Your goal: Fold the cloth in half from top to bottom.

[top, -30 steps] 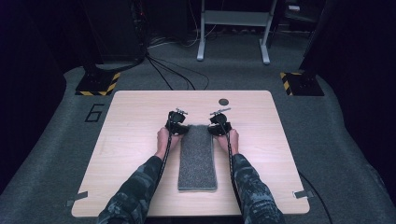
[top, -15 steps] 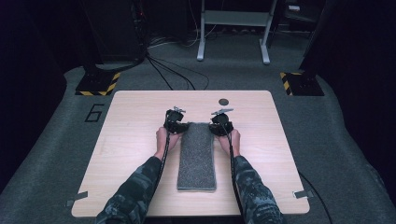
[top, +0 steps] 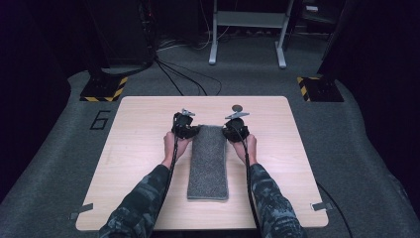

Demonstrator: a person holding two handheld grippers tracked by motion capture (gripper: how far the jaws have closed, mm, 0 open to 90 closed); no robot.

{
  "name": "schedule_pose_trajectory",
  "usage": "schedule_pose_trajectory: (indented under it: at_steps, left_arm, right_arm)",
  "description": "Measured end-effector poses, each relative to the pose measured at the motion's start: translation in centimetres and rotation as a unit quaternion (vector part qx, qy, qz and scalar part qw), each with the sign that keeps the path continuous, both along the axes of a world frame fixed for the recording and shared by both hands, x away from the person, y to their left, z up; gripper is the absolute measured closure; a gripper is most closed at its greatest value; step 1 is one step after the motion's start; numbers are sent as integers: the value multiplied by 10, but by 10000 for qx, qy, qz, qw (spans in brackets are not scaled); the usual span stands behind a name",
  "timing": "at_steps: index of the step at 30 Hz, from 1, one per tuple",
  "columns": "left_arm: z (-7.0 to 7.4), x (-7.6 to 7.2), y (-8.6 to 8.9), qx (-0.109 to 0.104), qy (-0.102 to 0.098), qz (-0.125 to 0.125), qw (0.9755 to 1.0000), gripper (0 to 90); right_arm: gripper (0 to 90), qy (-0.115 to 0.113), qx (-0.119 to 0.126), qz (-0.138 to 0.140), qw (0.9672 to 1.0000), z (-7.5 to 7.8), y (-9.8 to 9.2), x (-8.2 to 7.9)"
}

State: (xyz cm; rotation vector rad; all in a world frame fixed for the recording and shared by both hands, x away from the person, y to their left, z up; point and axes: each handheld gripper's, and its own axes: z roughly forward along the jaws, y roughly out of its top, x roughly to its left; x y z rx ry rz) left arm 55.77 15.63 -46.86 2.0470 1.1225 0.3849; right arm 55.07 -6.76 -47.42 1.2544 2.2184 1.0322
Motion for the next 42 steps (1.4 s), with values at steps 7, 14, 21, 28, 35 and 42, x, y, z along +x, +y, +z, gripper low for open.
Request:
schedule_pose_trajectory:
  at_steps: [7, 14, 21, 28, 35, 42]
  left_arm:
    - [14, -1, 4, -74, -148, -1, 9999, 862]
    - [34, -5, 7, -87, -373, -48, 9993, 861]
    - [53, -11, 10, -299, -696, -19, 9971, 857]
    - [64, -21, 11, -329, -881, -127, 9955, 857]
    - [61, -33, 13, -295, -955, -240, 9947, 854]
    - [53, -49, 15, -373, -943, -373, 9941, 853]
  right_arm:
    - [858, -121, 48, 87, 9999, 22, 0, -1]
    - [858, -290, 88, 213, 9993, 42, -3, -3]
    - [858, -658, 143, 290, 9973, 62, -3, -7]
    - [857, -834, 237, 353, 9956, 71, -3, -17]
    - [858, -999, 217, 518, 9934, 72, -7, -34]
    - [857, -1069, 278, 709, 9914, 70, -12, -48]
